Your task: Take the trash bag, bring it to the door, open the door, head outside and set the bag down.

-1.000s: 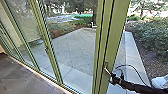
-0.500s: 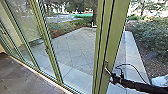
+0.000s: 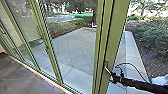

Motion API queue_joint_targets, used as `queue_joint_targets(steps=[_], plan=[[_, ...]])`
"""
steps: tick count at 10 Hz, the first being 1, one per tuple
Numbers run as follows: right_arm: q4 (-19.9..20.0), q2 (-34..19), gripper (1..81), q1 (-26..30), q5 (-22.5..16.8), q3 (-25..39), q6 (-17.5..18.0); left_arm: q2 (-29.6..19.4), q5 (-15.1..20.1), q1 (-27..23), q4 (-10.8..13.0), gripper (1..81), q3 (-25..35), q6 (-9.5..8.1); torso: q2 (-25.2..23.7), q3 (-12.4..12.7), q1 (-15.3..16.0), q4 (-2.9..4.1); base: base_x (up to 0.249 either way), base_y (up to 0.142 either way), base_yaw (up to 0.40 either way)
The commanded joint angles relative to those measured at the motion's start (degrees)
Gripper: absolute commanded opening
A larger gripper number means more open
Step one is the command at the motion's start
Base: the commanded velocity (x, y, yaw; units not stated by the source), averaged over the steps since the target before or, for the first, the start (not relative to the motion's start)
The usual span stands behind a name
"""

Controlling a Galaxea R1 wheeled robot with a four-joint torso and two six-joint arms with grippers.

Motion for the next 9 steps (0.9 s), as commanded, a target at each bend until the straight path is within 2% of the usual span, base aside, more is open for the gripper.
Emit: queue_joint_targets(steps=[1, 9], plan=[[2.6, -0.2, 81.1, 1.2, -16.3, -3.7, 2.6, -0.9, 4.3, -1.0, -0.2, 1.0, 0.3, 0.1, 0.0, 0.0, 0.0, 0.0, 0.0, 0.0, 0.0], [2.5, -0.8, 81.1, 2.5, -16.3, -3.9, 2.5, -0.8, 4.3, -0.9, -0.2, 1.0, 0.3, 0.11, 0.0, 0.0, 0.0, 0.0, 0.0, 0.0, 0.0]])
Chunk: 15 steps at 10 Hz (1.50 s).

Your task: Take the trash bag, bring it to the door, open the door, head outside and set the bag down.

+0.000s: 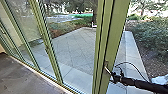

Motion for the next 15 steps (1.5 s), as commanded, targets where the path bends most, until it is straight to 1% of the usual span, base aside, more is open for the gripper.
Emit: queue_joint_targets(steps=[1, 15], plan=[[2.5, -1.1, 81.1, 1.7, -14.1, -3.5, 2.6, -0.8, 4.3, -0.9, -0.2, 1.0, 0.3, 0.19, 0.0, 0.0, 0.0, 0.0, 0.07, 0.0, 0.0], [2.5, -4.3, 81.1, 3.9, -14.0, -2.9, 2.5, -0.8, 4.3, -0.7, -0.3, 1.0, 0.3, 0.1, -0.1, 0.0, -0.3, -0.05, 0.085, 0.0, 0.0]])
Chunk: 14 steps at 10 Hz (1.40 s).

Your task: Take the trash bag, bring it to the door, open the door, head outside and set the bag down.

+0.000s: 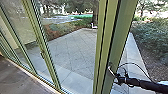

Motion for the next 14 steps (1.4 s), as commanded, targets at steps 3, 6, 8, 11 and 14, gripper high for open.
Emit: queue_joint_targets(steps=[3, 6, 8, 11, 14], plan=[[0.7, -2.0, 81.1, 4.3, -10.1, -3.3, 1.8, -0.8, 4.2, -1.0, -0.3, 1.0, 0.3, 0.1, 0.0, 0.0, 0.0, 0.0, 0.08, 0.0, 0.0], [0.4, -4.6, 81.1, 5.7, -10.2, -3.7, 1.6, -0.8, 4.3, -1.0, -0.4, 1.0, 0.3, 0.1, 0.1, 0.0, 0.1, 0.0, 0.047, 0.0, 0.0], [0.2, -7.1, 81.1, 8.0, -10.6, -3.1, 1.5, -0.8, 4.3, -1.0, -0.3, 1.0, 0.3, 0.1, 0.1, -0.1, 0.2, 0.02, 0.0, 0.0, 0.0], [0.1, -11.1, 81.1, 11.5, -11.2, -0.8, 1.5, -0.7, 4.3, -1.0, -0.3, 1.0, 0.3, 0.1, 0.2, -0.2, 0.3, 0.06, 0.0, 0.0, 0.0], [-3.1, -12.6, 81.1, 14.3, -11.5, 0.4, 1.5, -0.8, 4.4, -1.0, -0.4, 1.0, 0.3, 0.1, 0.3, -0.3, 0.3, 0.11, 0.0, 0.0, 0.0]])
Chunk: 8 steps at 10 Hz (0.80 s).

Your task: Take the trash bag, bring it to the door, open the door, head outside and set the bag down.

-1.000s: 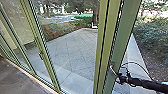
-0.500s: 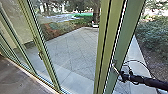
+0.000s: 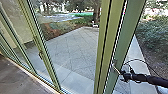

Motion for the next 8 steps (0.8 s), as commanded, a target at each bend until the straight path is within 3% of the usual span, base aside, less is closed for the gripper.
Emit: queue_joint_targets(steps=[1, 2, 6, 8], plan=[[-1.5, -6.2, 81.1, 10.5, -4.9, -2.3, 2.5, -1.0, 4.6, -0.8, -0.4, 1.0, 0.3, 0.1, 0.0, 0.0, 0.0, 0.0, 0.0, 0.0, 0.0], [-4.4, -6.1, 81.1, 12.2, -8.3, -2.9, 2.5, -1.0, 4.7, -0.8, -0.4, 1.0, 0.3, 0.02, 0.0, 0.0, 0.0, 0.0, 0.0, 0.0, 0.0], [-13.7, -7.3, 81.1, 17.4, -13.3, -2.3, 2.5, -1.0, 4.8, -0.8, -0.4, 1.0, 0.3, 0.1, 0.0, 0.0, 0.0, 0.0, 0.0, 0.0, 0.0], [-17.2, -8.1, 81.1, 20.0, -14.0, -1.7, 2.5, -0.9, 4.8, -0.8, -0.4, 1.0, 0.3, 0.02, 0.0, -0.1, 0.0, 0.0, 0.0, 0.0, 0.0]])
